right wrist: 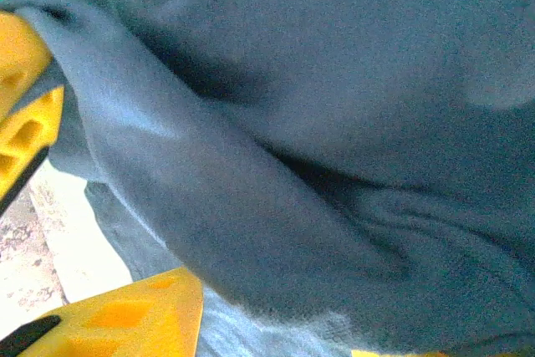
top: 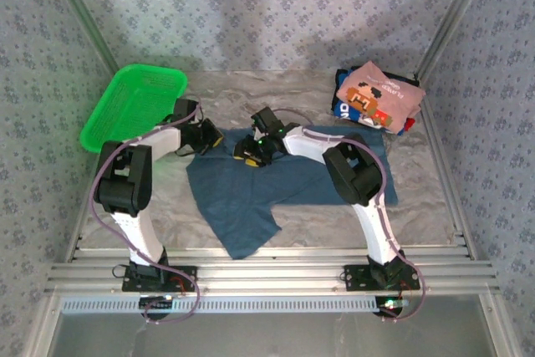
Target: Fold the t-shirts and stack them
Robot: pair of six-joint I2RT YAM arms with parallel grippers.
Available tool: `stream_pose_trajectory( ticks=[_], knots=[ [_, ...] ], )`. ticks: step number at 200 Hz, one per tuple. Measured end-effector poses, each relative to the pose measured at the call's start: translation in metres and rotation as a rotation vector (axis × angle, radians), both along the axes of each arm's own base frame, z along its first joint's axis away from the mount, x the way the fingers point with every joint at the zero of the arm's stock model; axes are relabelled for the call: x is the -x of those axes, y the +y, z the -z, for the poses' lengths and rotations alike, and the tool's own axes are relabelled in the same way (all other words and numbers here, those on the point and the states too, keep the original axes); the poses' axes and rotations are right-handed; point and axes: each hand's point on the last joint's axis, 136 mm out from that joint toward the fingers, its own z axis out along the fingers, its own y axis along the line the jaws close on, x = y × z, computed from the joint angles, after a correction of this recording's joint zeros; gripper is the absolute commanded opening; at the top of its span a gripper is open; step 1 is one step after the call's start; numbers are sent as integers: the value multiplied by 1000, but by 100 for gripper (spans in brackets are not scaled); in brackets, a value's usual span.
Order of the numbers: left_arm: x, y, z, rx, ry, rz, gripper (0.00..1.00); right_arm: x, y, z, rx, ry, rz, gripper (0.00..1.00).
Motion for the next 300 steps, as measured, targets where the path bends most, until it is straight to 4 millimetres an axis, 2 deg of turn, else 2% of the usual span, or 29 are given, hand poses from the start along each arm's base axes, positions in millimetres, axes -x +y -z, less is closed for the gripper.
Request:
stream_pose_trajectory(
  ticks=[31,60,87,112,137,164,246,273,300],
  knots=[
    [-1,4,-1,9,0,-5,0,-9,-4,1,12,-5,42,42],
    [-1,6,-1,15,-3,2,0,-16,-11,2,24,0,83,29],
    [2,7,4,14,4,10,0,-22,-15,2,30,3,111,13],
    [9,8,12,11,19,21,0,-25,-17,2,29,10,129,4],
    [16,9,15,2,25,35,0,-25,-17,1,24,12,127,3],
    [21,12,9,3,14,45,0,-23,-17,-3,8,20,117,2],
    [39,18,-15,8,-29,60,0,2,-16,-44,-84,32,29,0],
    [46,19,-21,14,-34,65,0,15,-16,-42,-106,58,-31,0],
    [60,20,-23,20,-20,69,0,33,-23,-28,-113,112,-91,1]
  ],
)
